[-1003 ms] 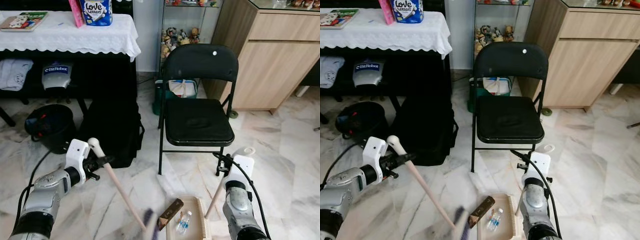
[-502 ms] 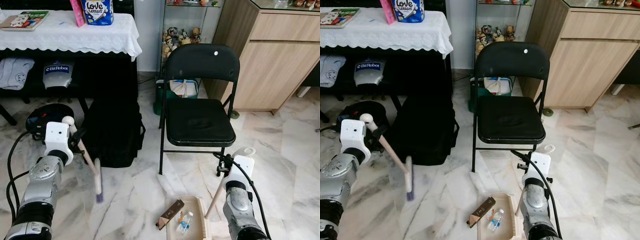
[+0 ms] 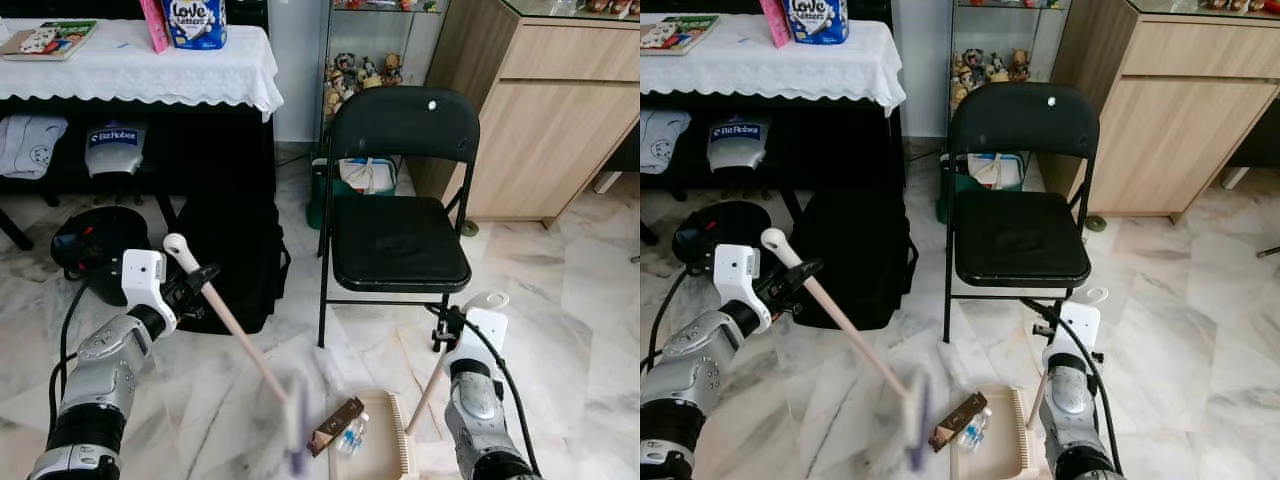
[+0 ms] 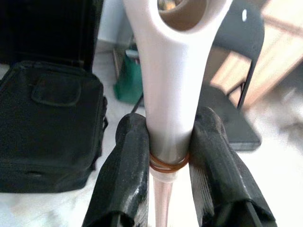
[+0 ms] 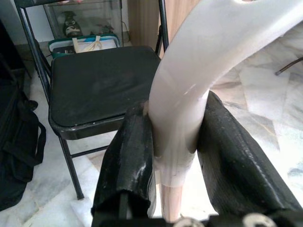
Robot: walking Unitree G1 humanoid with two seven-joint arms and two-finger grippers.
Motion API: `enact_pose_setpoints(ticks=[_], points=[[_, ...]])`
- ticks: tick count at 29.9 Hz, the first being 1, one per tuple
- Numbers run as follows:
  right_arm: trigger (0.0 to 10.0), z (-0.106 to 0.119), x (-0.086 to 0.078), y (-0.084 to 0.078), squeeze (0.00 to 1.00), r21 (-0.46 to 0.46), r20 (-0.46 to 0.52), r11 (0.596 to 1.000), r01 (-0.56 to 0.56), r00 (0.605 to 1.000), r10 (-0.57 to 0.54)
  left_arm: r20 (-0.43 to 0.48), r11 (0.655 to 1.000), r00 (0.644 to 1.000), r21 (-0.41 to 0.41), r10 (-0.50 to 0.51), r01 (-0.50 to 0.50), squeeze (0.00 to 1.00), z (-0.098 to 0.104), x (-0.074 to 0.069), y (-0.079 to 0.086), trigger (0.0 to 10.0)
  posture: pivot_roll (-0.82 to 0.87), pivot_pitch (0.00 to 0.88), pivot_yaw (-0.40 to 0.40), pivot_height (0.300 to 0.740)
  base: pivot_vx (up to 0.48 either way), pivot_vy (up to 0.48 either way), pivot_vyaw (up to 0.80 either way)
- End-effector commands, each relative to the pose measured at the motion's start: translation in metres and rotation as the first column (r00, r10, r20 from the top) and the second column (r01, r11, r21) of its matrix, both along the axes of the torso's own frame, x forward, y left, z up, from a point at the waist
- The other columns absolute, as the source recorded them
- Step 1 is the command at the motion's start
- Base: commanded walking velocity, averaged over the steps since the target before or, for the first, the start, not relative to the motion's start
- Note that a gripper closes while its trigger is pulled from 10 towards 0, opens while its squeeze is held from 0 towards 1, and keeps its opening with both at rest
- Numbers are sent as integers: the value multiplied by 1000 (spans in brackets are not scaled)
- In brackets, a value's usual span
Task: Sweep floor
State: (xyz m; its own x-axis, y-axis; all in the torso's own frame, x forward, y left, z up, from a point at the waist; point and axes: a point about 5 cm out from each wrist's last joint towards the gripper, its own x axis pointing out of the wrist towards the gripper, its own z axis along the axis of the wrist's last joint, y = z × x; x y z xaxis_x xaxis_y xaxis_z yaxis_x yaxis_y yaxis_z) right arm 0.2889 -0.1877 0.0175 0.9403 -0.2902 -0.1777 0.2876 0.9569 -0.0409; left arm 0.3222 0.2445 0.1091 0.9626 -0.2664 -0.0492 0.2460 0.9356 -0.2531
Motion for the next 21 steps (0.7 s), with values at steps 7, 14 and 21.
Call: enact_pose_setpoints(ticks=[7,14,21], points=[[10000,-1,0,1,0,5,-10,1000,-12,1000,12,66,995,998,-103,-10,17,0,20,-3,12,10000,-45,76,-39,740,0,0,0],[10000,-1,0,2,0,7,-10,1000,-13,1000,13,54,970,990,-201,-127,136,0,23,-9,9,10000,-42,69,-41,740,0,0,0],[10000,1,2,2,0,9,1,1000,-13,1000,13,35,963,984,-203,-175,179,0,20,-14,6,10000,-40,60,-42,740,0,0,0]])
